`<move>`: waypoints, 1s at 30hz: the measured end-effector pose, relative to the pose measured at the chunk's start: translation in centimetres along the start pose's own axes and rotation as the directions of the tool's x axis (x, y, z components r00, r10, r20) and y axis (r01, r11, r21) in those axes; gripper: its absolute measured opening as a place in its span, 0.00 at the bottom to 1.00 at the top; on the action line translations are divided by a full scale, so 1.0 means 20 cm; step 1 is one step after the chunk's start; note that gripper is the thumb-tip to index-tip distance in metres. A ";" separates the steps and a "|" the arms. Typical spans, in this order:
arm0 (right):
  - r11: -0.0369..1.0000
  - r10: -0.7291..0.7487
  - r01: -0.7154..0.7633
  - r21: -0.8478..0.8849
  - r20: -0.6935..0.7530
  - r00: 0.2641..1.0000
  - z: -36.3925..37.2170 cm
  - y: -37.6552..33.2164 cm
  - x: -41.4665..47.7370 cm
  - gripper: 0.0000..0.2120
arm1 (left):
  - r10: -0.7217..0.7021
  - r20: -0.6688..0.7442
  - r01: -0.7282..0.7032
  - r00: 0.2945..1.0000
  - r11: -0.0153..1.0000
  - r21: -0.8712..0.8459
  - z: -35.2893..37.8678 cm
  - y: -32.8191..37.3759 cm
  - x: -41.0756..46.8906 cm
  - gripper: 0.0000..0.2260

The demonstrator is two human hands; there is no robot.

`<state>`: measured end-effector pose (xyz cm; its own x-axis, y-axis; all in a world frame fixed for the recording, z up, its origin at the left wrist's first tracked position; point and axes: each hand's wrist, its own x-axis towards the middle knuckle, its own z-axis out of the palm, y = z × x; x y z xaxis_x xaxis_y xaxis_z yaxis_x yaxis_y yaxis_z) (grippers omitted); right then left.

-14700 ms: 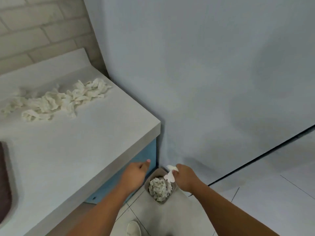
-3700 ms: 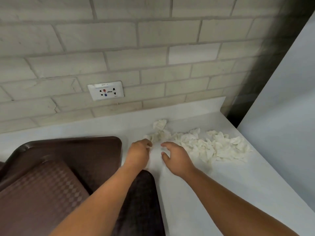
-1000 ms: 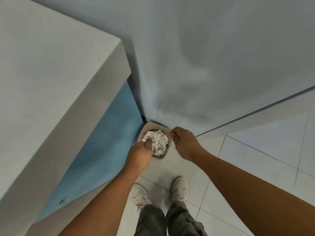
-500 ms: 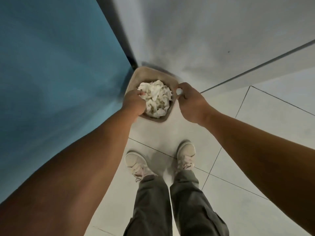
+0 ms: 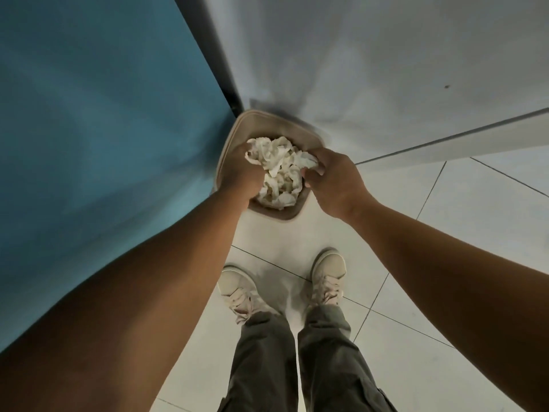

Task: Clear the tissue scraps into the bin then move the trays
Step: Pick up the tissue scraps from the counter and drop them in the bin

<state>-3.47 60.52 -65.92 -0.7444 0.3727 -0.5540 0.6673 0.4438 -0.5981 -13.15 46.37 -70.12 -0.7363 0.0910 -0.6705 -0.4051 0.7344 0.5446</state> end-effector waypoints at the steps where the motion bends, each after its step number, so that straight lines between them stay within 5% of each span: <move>1: 1.000 -0.007 0.007 -0.008 -0.006 1.000 0.02 -0.02 0.02 0.16 | 0.017 0.003 -0.017 1.000 1.000 0.002 -0.02 -0.02 -0.03 0.24; 10: 0.993 0.083 -0.072 -0.092 0.116 0.990 0.20 -0.11 0.19 0.31 | 0.123 0.012 -0.123 0.992 0.992 0.010 -0.12 -0.16 -0.14 0.19; 13: 0.982 0.070 -0.050 -0.180 0.102 0.992 0.14 -0.12 0.10 0.28 | 0.134 0.028 -0.135 0.991 0.991 0.025 -0.17 -0.11 -0.21 0.20; 23: 0.978 -0.065 0.078 -0.191 0.073 0.995 -0.34 -0.57 -0.47 0.26 | 0.259 0.024 -0.260 0.966 0.959 0.117 -0.54 0.38 -0.82 0.20; 30: 0.949 -0.260 0.261 -0.179 0.030 0.965 -0.81 -1.01 -0.93 0.25 | 0.425 -0.103 -0.409 0.899 0.901 0.141 -0.88 0.74 -1.45 0.18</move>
<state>-3.49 57.87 -34.22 -0.8911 0.2205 -0.3966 0.4350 0.6641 -0.6081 -7.25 42.78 -33.83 -0.8903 0.3241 -0.3198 0.0127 0.7197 0.6942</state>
